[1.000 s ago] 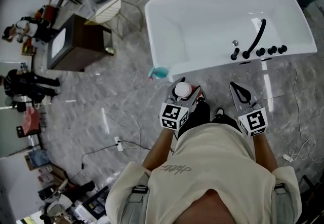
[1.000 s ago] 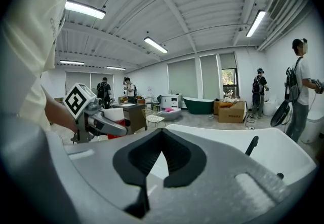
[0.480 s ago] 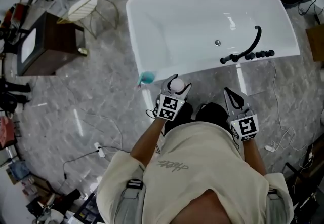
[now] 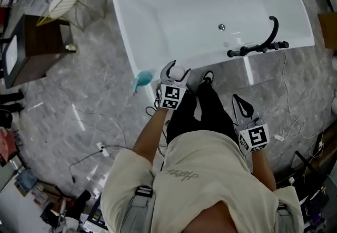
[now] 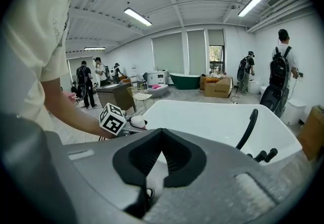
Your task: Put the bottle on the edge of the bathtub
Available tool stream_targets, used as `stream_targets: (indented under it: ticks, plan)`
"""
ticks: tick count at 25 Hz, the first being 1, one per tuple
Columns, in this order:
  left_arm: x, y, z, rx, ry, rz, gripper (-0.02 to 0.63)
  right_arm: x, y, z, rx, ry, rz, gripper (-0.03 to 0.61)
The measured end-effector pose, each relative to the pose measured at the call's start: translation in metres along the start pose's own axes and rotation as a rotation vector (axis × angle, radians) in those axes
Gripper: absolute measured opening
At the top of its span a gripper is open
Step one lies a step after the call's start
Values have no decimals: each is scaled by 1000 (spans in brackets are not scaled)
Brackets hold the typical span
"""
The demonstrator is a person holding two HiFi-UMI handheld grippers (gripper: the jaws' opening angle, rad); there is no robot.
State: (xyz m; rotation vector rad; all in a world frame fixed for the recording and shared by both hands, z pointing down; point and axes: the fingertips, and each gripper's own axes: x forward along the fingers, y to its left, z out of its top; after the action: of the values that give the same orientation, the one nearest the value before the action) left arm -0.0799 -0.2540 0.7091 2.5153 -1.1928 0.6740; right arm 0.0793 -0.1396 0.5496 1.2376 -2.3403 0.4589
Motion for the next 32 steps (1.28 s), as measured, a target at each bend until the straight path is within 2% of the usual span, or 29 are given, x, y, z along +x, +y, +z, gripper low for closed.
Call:
stream_targets:
  ticks: [6,12,23,27,32]
  plan:
    - [35,0,-4,20,22,-22,304,3,-21,-10,41,35,-13,0]
    - [57,-12,-12,29,38,5,305,0,-46,-14,61,54,-19,0]
    - [61,-32,-15,188,45,-1,312,18,-57,-12,58,59,42,0]
    - [55,-23,-20,169,65,22,324,22,-56,-6,51,48,61,2]
    - [51,-25,-17,144,59,-27,321,25,-55,1,45,25,68,1]
